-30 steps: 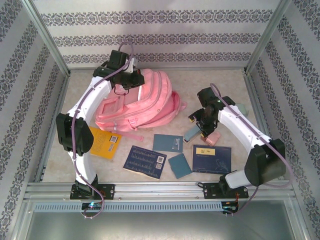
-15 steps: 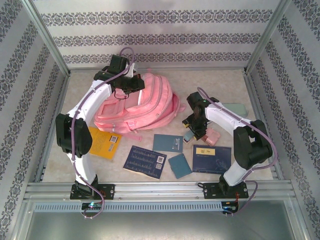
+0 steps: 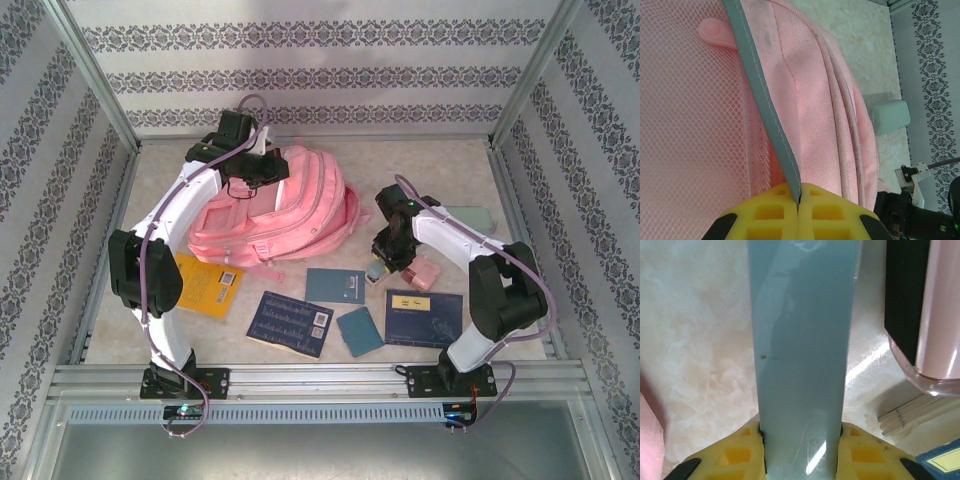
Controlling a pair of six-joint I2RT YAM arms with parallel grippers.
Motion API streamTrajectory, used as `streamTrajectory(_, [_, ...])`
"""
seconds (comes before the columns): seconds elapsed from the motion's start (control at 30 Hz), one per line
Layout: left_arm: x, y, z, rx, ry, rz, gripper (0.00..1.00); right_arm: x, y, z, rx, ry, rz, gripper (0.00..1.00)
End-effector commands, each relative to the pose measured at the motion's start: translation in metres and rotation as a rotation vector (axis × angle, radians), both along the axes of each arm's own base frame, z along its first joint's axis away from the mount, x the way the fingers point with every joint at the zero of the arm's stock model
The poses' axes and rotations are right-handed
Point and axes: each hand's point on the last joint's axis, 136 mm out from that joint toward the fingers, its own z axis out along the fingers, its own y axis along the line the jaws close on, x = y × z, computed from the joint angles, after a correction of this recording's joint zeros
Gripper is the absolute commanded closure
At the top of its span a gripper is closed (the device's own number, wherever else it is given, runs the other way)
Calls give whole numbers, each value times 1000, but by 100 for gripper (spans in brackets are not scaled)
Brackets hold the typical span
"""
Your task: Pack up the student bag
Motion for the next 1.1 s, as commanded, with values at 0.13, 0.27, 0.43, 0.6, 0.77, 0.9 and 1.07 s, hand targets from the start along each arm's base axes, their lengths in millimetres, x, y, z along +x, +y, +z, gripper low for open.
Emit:
streamTrajectory(0.13, [-2, -14, 63, -75, -156, -71, 100, 31, -16, 66, -16, -217, 83, 83])
streamTrajectory(0.27, [-2, -20, 74, -134, -168, -89, 100, 47, -12, 107, -11, -362, 176, 91])
streamTrajectory(0.43, [-4, -32, 95, -262, -187, -136, 100, 74, 13, 167, 87, -641, 340, 95])
streamTrajectory(0.6, [-6, -35, 115, -343, -226, -175, 100, 94, 49, 188, 314, -738, 437, 95])
streamTrajectory(0.77, [-6, -33, 136, -460, -254, -188, 100, 109, 66, 200, 414, -802, 470, 97])
streamTrajectory(0.9, [-3, -29, 148, -542, -268, -178, 100, 117, 69, 190, 453, -789, 464, 97])
streamTrajectory(1.07, [-2, -25, 143, -533, -260, -163, 100, 115, 46, 170, 287, -683, 461, 93])
